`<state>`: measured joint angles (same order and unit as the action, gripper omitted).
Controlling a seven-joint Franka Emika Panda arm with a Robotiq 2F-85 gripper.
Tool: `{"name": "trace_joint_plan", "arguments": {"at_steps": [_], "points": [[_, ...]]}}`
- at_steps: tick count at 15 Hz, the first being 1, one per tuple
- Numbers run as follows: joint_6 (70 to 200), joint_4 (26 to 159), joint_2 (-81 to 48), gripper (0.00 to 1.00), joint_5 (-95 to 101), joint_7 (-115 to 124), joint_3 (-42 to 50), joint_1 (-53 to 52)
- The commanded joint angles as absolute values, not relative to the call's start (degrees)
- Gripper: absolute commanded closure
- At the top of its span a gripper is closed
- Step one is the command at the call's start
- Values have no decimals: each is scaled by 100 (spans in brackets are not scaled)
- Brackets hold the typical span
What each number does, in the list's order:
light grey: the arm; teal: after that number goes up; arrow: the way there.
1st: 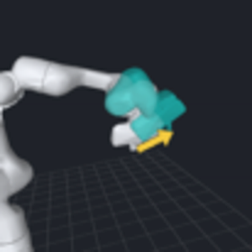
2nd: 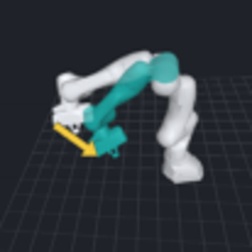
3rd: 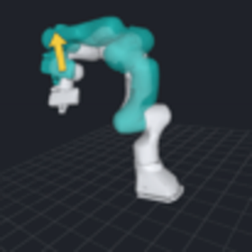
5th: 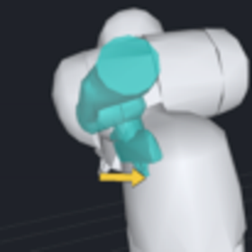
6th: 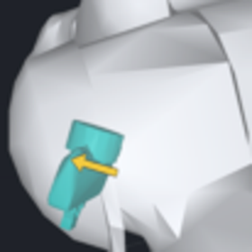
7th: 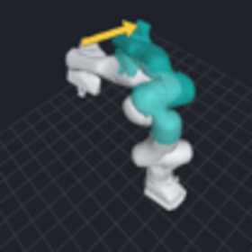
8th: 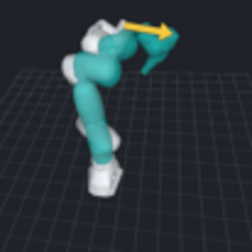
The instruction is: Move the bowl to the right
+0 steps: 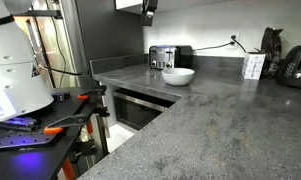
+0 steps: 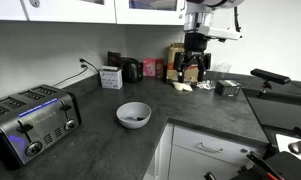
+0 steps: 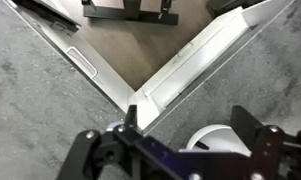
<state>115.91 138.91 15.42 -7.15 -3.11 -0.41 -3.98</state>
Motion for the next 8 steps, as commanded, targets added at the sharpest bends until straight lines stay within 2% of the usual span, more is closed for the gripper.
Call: {"name": "trace_joint_plan", "arguments": {"at_steps": [1,5,8], "points": [[11580,13883,1542,0,-725,-321,-82,-354],[11705,13837,1424,0,-754,-379,-91,-377],[12464,13761,944,0,-1137,-674,-116,-515]]}}
